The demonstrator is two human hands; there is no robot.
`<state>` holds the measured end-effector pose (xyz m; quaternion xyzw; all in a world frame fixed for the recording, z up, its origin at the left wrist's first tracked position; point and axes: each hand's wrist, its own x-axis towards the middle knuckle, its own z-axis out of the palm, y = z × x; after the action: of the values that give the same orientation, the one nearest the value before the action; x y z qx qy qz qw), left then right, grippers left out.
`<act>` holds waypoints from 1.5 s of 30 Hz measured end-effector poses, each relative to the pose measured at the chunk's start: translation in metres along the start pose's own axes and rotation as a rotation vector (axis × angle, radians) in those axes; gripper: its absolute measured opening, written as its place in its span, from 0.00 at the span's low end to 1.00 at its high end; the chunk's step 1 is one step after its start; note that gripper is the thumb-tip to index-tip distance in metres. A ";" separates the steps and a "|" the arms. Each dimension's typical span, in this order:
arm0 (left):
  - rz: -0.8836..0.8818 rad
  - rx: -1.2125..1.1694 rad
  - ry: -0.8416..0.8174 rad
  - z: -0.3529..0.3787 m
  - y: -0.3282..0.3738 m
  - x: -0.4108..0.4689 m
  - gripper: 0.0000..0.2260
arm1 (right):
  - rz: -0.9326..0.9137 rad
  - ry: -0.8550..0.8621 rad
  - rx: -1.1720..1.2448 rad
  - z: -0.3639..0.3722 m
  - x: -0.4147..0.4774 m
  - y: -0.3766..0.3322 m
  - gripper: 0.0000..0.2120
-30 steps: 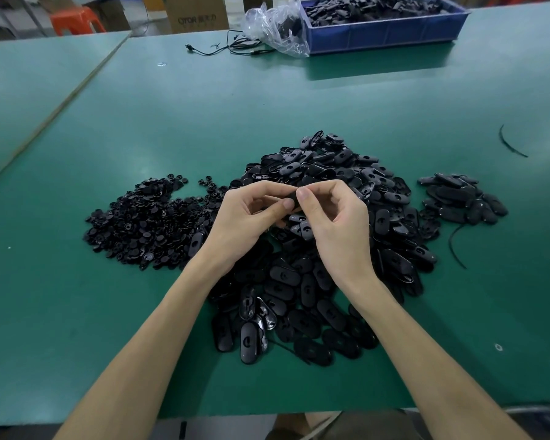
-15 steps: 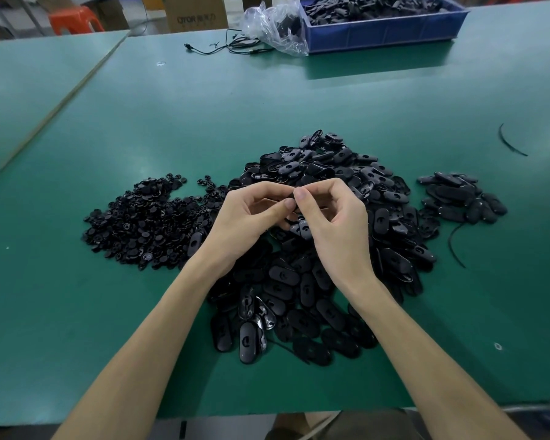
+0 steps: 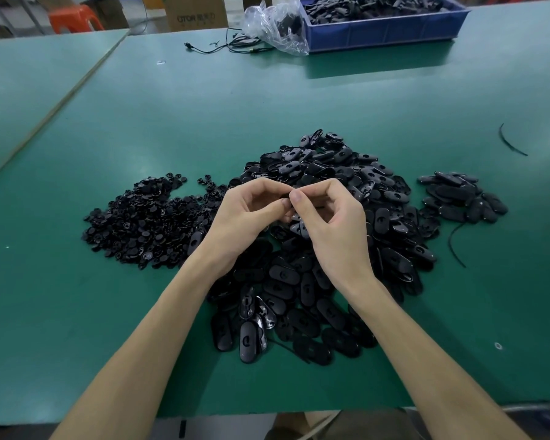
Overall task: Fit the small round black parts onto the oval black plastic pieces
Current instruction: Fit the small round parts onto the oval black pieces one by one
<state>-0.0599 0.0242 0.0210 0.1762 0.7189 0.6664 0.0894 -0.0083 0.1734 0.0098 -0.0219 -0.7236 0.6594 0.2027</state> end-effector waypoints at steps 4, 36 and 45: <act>-0.001 0.046 0.028 0.002 0.000 0.000 0.05 | -0.001 0.004 -0.018 0.000 0.000 0.002 0.03; 0.047 0.051 0.029 0.002 0.001 0.000 0.06 | 0.018 0.044 0.005 -0.002 0.002 0.003 0.03; 0.100 0.171 0.239 -0.001 0.009 0.007 0.05 | 0.037 0.033 -0.051 0.002 0.006 0.010 0.13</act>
<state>-0.0659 0.0260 0.0308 0.1383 0.7689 0.6226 -0.0456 -0.0165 0.1749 0.0020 -0.0513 -0.7362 0.6439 0.2020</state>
